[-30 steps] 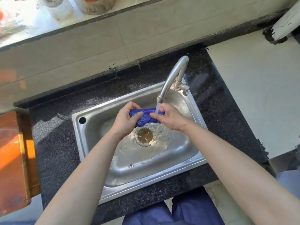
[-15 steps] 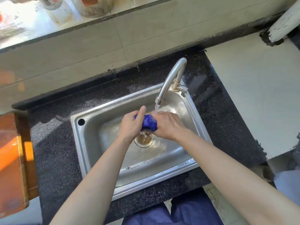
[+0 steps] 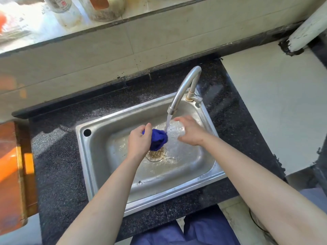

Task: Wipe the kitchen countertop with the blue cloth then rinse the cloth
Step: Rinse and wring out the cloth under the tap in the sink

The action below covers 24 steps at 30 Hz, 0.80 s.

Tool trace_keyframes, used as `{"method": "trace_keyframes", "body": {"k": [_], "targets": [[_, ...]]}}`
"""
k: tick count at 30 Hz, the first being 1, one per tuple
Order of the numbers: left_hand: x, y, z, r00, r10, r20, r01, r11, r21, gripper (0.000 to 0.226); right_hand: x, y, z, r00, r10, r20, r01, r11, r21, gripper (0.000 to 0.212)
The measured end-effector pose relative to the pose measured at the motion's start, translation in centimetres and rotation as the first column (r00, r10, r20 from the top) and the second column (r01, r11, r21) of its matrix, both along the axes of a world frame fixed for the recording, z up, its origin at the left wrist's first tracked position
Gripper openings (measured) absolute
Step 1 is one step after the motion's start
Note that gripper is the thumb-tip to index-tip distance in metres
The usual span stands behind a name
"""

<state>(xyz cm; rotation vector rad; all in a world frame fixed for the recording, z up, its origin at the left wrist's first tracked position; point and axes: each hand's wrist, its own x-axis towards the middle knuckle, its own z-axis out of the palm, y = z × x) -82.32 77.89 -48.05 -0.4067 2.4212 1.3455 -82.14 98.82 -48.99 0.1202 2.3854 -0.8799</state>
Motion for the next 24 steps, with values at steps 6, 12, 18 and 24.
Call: {"method": "trace_keyframes", "body": {"k": [6,12,18,24], "targets": [[1.0,-1.6,0.7,0.996,0.08,0.05,-0.08,0.997,0.005,0.048,-2.1,2.9,-0.2,0.82,-0.379,-0.429,0.45,0.89,0.073,0.054],[2.6,-2.0,1.5,0.988,0.15,0.046,-0.152,0.988,0.027,0.046,-3.9,3.6,-0.5,0.853,-0.341,-0.395,0.398,0.915,0.07,0.036],[3.6,-1.9,1.8,0.98,0.187,0.06,-0.188,0.982,0.004,0.044,-5.6,5.8,0.3,0.827,-0.447,-0.341,0.479,0.878,0.014,0.037],[4.1,-0.9,2.7,0.977,0.214,0.024,-0.213,0.977,-0.019,0.037,-5.2,5.5,0.1,0.786,-0.547,-0.287,0.547,0.832,-0.088,0.047]]}}
